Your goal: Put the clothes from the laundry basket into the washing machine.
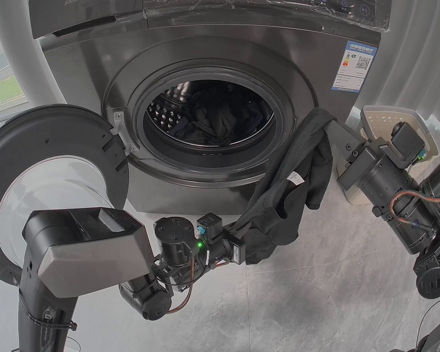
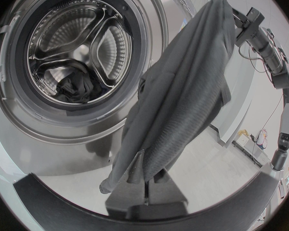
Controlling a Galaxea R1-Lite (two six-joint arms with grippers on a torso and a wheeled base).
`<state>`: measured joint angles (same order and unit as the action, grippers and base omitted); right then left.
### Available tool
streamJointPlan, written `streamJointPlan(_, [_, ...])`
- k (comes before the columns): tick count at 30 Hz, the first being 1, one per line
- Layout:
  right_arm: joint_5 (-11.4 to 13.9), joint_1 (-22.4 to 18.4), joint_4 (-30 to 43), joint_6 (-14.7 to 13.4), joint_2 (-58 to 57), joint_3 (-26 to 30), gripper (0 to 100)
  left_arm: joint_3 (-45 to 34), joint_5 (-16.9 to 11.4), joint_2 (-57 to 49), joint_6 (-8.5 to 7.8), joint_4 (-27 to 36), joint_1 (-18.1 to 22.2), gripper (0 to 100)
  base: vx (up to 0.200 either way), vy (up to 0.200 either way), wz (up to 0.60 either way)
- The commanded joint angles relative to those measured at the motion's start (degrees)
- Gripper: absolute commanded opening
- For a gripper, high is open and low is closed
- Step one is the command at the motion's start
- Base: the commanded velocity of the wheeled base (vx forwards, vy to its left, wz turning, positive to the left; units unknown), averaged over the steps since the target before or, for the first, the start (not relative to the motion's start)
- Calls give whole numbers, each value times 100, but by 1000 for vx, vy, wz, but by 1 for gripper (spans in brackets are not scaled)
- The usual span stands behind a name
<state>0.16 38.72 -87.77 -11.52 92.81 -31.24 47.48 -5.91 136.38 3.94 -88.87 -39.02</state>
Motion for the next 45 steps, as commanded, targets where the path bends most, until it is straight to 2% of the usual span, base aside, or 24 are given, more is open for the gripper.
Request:
streamJointPlan(1, [2, -22, -3, -8, 9, 31, 0, -29, 55, -392, 2, 1, 70, 0, 0, 0, 0])
streamJointPlan(5, [2, -92, 6, -8, 1, 66, 0, -371, 169, -1175, 28, 10, 184, 0, 0, 0, 0])
streamJointPlan(13, [11, -409, -38, -35, 211, 250, 0, -2138, 161, -3152, 81, 19, 404, 0, 0, 0, 0])
streamJointPlan(18, [2, -418, -56, -52, 273, 268, 0, -2788, 169, -3934, 98, 19, 518, 0, 0, 0, 0])
streamJointPlan(21, [2, -470, -56, -52, 273, 409, 0, -2656, 178, -4119, 37, 28, 729, 0, 0, 0, 0])
streamJointPlan(26, [28, -602, -65, -43, 282, 514, 0, -2498, 161, -4251, 81, 28, 896, 0, 0, 0, 0])
streamJointPlan(31, [63, -629, -65, -35, 282, 532, 0, -2252, 81, -4383, 81, 28, 1309, 0, 0, 0, 0])
streamJointPlan(35, [81, -585, -65, 1, 282, 584, 0, -1980, 90, -4488, 98, 36, 1424, 0, 0, 0, 0])
streamJointPlan(45, [81, -629, -65, 9, 255, 409, 0, -1962, 81, -4506, 90, 36, 1608, 0, 0, 0, 0])
